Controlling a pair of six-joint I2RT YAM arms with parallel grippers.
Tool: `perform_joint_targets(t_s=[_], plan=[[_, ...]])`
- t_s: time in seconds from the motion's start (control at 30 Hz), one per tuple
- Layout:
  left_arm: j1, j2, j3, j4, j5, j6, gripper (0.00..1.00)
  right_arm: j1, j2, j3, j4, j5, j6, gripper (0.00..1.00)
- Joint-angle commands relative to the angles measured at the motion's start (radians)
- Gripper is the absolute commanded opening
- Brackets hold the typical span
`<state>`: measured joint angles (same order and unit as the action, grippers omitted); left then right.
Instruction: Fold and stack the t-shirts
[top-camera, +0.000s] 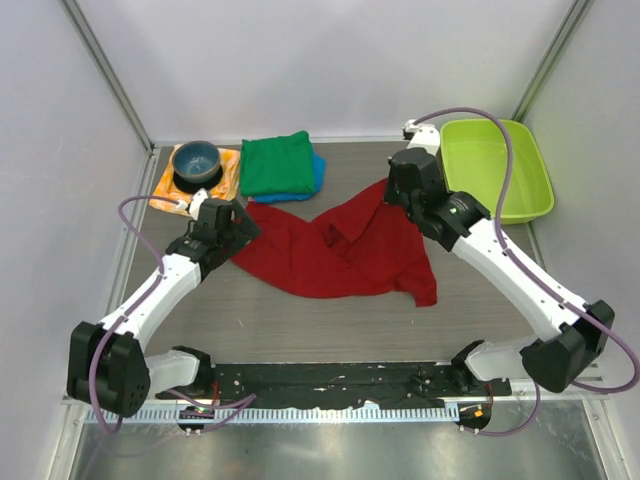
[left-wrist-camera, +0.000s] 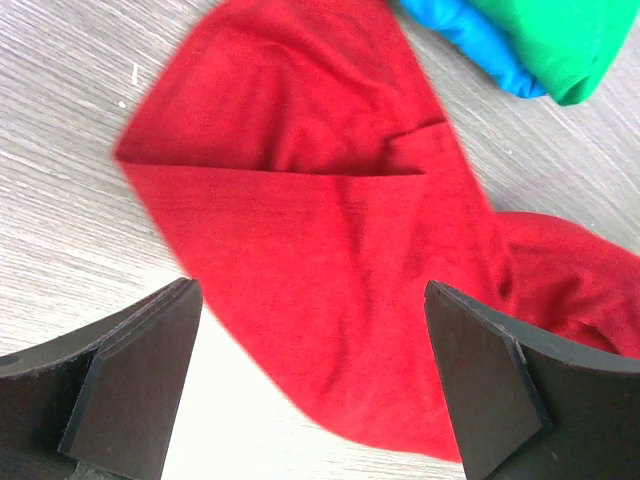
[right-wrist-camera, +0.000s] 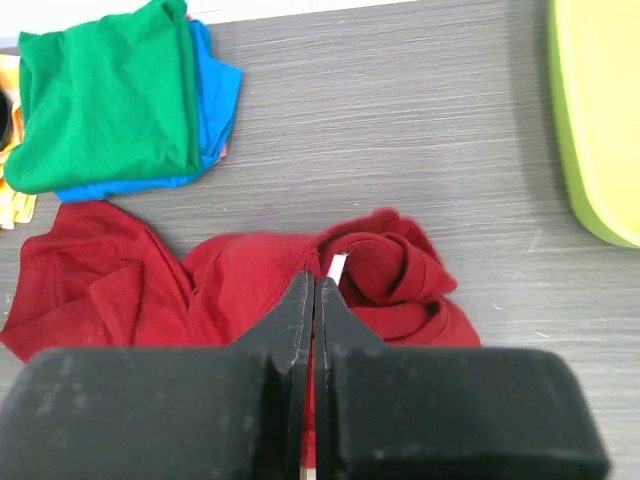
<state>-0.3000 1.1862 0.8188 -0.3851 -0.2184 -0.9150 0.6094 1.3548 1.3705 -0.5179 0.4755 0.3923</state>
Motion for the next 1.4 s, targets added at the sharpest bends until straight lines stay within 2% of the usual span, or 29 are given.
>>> perform_joint_targets(t_s=[0.0,0.27,0.4,0.43,0.47,0.5,0.53,0.57,0.67,0.73,0.9,1.0,1.2,1.37], plan=[[0.007,0.049,0.043,0.081,-0.006,-0.03,0.97,0.0,-0.054,-0.028,-0.085,0.153,-0.003,0.01],[0.006,0.164,0.029,0.149,0.033,-0.07,0.91,-0.002,-0.02,-0.143,-0.11,0.18,0.04,0.01],[0.006,0.133,-0.024,0.173,0.062,-0.085,0.85,-0.002,0.044,-0.2,-0.085,0.213,0.063,0.01],[0.006,0.121,-0.053,0.192,0.068,-0.088,0.81,-0.002,0.059,-0.206,-0.083,0.227,0.078,0.01],[0.002,0.107,-0.067,0.198,0.07,-0.091,0.8,-0.003,0.075,-0.208,-0.082,0.245,0.088,0.06],[0.004,0.084,-0.078,0.201,0.068,-0.09,0.79,-0.005,0.092,-0.211,-0.08,0.258,0.098,0.21],[0.001,0.075,-0.092,0.203,0.065,-0.087,0.77,-0.007,0.116,-0.206,-0.08,0.253,0.117,0.42],[0.002,0.067,-0.096,0.201,0.059,-0.078,0.77,-0.008,0.124,-0.206,-0.077,0.247,0.126,0.68],[0.002,0.075,-0.087,0.215,0.011,-0.056,0.76,-0.008,0.101,-0.212,-0.036,0.166,0.146,0.86],[0.004,0.131,-0.023,0.204,-0.004,-0.042,0.76,-0.002,0.061,-0.223,-0.005,0.12,0.148,0.91],[0.016,0.301,0.16,0.167,-0.045,-0.018,0.75,0.013,-0.023,-0.244,0.01,0.066,0.143,0.91],[0.033,0.433,0.27,0.146,-0.013,-0.016,0.73,0.027,-0.085,-0.269,0.006,0.06,0.14,0.91],[0.038,0.669,0.451,0.131,0.002,0.004,0.65,0.029,-0.175,-0.315,0.001,0.049,0.132,0.91],[0.038,0.773,0.552,0.089,0.001,0.022,0.58,0.029,-0.183,-0.34,-0.001,0.052,0.118,0.91]])
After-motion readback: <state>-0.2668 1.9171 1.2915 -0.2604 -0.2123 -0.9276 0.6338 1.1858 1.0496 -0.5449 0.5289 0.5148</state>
